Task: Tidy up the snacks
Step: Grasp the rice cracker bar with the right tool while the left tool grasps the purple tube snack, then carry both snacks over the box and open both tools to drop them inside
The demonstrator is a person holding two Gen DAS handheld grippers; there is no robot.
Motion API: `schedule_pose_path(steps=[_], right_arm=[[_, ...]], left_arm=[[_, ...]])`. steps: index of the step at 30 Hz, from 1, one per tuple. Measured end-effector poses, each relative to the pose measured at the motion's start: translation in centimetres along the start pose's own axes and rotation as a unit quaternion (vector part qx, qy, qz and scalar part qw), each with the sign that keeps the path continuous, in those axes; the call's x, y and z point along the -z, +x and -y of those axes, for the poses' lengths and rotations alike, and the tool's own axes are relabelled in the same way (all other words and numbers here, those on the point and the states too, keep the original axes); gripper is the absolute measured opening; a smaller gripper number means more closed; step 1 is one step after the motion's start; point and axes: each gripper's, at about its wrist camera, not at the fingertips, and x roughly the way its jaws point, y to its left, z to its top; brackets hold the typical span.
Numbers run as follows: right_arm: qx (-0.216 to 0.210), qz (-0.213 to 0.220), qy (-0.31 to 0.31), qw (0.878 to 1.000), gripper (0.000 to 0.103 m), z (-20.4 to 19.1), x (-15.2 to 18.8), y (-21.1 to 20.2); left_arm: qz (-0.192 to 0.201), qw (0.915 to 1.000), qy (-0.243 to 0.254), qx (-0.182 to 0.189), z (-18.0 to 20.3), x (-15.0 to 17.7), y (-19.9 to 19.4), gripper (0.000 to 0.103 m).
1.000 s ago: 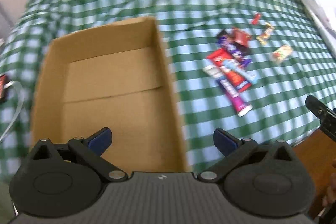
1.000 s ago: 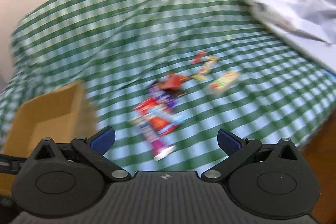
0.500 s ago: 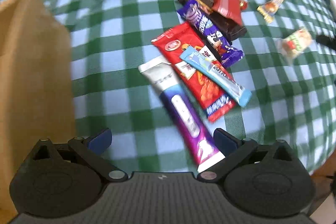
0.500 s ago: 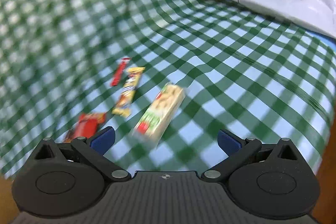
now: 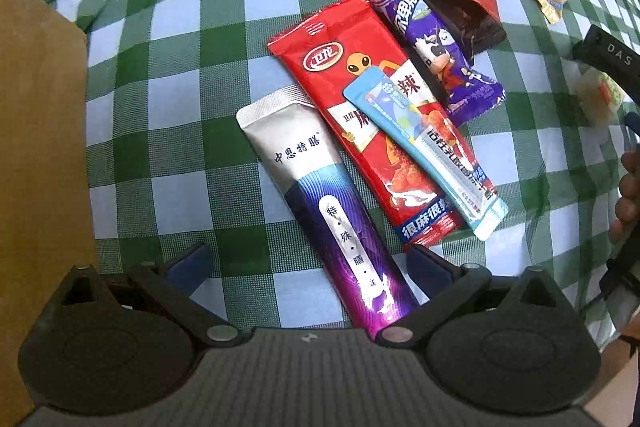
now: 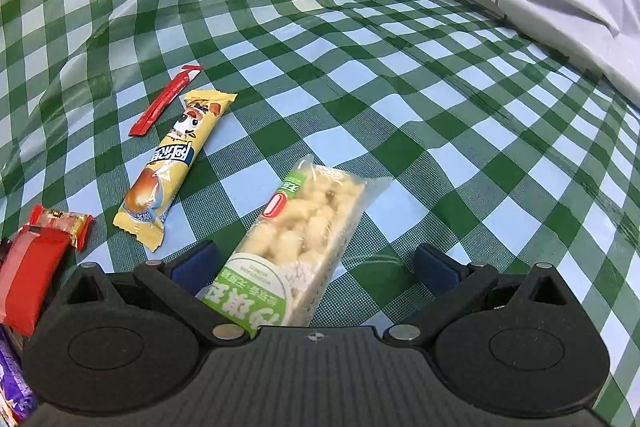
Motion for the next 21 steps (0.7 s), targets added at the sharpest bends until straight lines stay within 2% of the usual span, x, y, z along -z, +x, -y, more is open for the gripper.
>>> schedule_pose_path(steps=[1, 2, 4, 5, 6, 7, 8, 9, 14, 16, 21], right_arm=[[0.000, -0.001, -0.001, 1.000, 0.103, -0.1, 0.0, 0.1], [0.000, -0.002, -0.001, 1.000, 0.103, -0.2, 0.0, 0.2], [-0.002, -0.016, -0.008, 1.000, 0.101, -0.2, -0.1, 0.4], [-0.004, -0.021, -0.010, 1.000, 0.098, 0.4, -0.2, 0.0], [-0.004, -0.020, -0.011, 1.000, 0.084, 0.7, -0.3, -0.3], [-0.005, -0.015, -0.014, 1.000, 0.059, 0.7, -0.2, -0.9], [-0.009, -0.010, -0.021, 1.000, 0.043, 1.2, -0.2, -1.9], [-0.006, -0.010, -0.030, 0.999, 0.038, 1.1, -0.1, -2.4], [-0.035, -0.025, -0.008, 0.999, 0.038, 2.6, 0.4, -4.9], [-0.050, -0.013, 0.002, 0.999, 0.038, 3.3, 0.4, -7.0], [-0.100, 0.037, 0.014, 0.994, 0.038, 5.2, 1.5, -15.2]], left_arm=[[0.000, 1.0000, 0.001, 0.000, -0.2, 0.0, -0.2, 0.102], [0.003, 1.0000, 0.000, -0.004, -0.5, -0.1, -0.4, 0.095], [0.027, 0.9996, 0.001, -0.007, -0.9, 0.2, -1.1, 0.073], [0.036, 0.9993, 0.008, -0.006, -1.3, 0.2, -1.8, 0.045], [0.042, 0.9989, 0.018, -0.004, -1.4, 0.2, -2.3, 0.026], [0.042, 0.9988, 0.024, -0.007, -1.5, 0.2, -2.5, 0.026], [0.042, 0.9988, 0.025, -0.006, -1.7, 0.3, -2.8, 0.025], [0.044, 0.9987, 0.027, -0.003, -1.9, 0.4, -3.1, 0.024], [0.076, 0.9958, 0.047, 0.023, -2.1, 2.7, -6.1, 0.023], [0.094, 0.9935, 0.053, 0.036, -2.6, 3.9, -8.5, 0.023], [0.141, 0.9860, 0.055, 0.071, -2.9, 8.8, -14.2, 0.021]])
